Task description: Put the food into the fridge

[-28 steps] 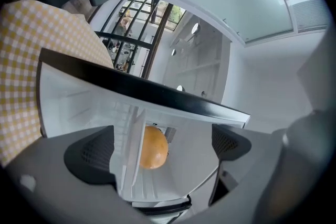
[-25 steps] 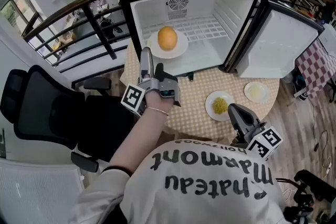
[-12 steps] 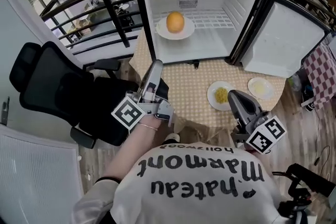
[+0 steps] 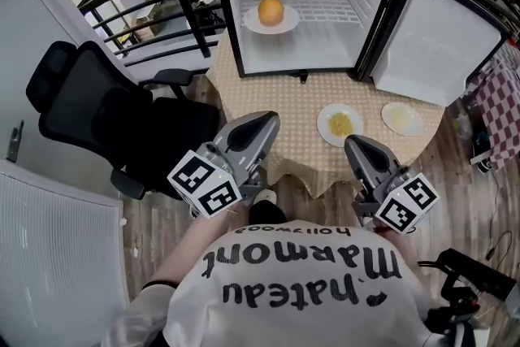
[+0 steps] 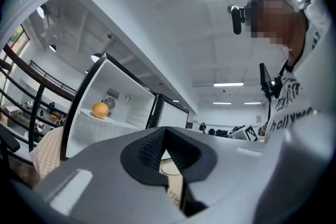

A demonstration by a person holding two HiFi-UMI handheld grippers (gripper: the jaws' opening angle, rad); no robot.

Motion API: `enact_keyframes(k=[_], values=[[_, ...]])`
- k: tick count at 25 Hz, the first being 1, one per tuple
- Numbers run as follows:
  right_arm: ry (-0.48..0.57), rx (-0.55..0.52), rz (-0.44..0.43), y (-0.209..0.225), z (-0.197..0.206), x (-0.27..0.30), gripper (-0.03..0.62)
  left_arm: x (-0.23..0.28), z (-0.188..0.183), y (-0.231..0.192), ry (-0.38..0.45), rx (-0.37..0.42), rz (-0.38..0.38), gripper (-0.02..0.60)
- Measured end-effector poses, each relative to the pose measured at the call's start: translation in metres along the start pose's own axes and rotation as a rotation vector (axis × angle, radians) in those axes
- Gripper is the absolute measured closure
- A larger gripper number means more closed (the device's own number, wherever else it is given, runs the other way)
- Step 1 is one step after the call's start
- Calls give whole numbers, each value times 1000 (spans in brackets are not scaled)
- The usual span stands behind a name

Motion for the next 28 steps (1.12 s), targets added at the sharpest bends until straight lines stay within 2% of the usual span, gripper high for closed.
enact_keyframes(k=[6, 15, 28], values=[[-17, -9, -37, -15, 7, -12, 579, -14, 11, 21, -26, 8, 4, 578], [-21, -4, -24, -31, 13, -24, 579, -30, 14, 37, -46, 30, 0, 578], [-29, -11, 8, -37, 14, -45, 579, -32, 19, 51, -42, 24, 9, 578]])
Point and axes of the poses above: the fingertips, and each gripper's own axes: x forward along the fingers, y to its right, z out of its underside, the point moved 8 cm from there along -x, backward along the fingers, and after that the axes turned 2 degrees about -x, right-handed, at the moved point
